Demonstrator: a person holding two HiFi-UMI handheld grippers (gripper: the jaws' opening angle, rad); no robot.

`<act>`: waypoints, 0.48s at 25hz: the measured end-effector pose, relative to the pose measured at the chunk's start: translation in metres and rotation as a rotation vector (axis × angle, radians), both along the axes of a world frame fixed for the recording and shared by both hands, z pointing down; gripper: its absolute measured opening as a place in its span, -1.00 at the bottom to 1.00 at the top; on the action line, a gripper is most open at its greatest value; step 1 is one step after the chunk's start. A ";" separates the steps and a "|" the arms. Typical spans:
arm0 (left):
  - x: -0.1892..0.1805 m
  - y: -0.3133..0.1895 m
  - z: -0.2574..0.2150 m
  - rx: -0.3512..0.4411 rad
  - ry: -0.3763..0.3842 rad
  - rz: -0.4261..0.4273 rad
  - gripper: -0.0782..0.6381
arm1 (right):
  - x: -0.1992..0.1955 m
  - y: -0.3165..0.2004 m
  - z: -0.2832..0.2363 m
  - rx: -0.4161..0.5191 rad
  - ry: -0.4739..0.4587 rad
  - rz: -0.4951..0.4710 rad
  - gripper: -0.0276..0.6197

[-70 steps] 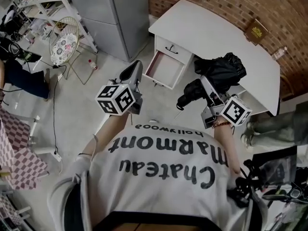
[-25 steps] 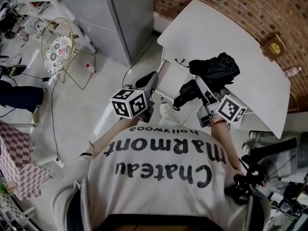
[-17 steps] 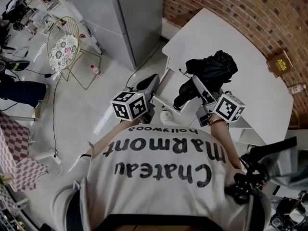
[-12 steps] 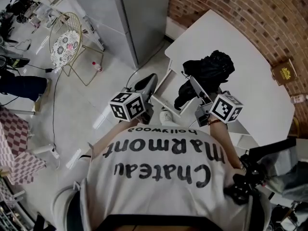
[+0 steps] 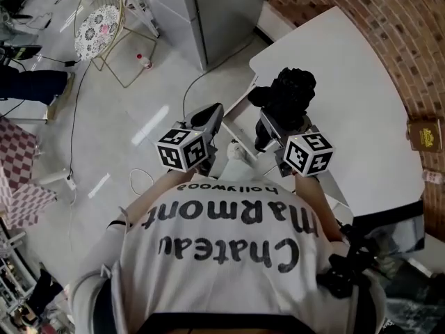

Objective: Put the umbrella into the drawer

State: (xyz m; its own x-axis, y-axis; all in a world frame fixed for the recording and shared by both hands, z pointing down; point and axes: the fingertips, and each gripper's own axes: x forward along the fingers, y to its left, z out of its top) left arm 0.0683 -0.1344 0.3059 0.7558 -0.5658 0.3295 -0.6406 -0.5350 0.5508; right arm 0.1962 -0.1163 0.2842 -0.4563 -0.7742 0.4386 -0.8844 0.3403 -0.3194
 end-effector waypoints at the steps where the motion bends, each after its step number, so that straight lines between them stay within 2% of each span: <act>1: 0.002 0.000 0.006 -0.007 -0.007 0.000 -0.74 | -0.003 -0.003 0.009 -0.008 0.017 -0.018 -0.13; 7: -0.001 0.002 0.039 -0.048 -0.052 -0.011 -0.74 | -0.022 -0.020 0.064 -0.044 0.145 -0.120 -0.13; 12: -0.019 0.000 0.076 -0.131 -0.105 -0.064 -0.74 | -0.035 -0.033 0.113 -0.092 0.179 -0.187 -0.13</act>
State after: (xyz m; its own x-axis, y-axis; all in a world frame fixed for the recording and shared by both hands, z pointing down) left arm 0.0492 -0.1341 0.3822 0.6772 -0.5586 0.4790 -0.7288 -0.4194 0.5413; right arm 0.1608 -0.1497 0.3968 -0.4965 -0.6368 0.5899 -0.8540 0.4800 -0.2006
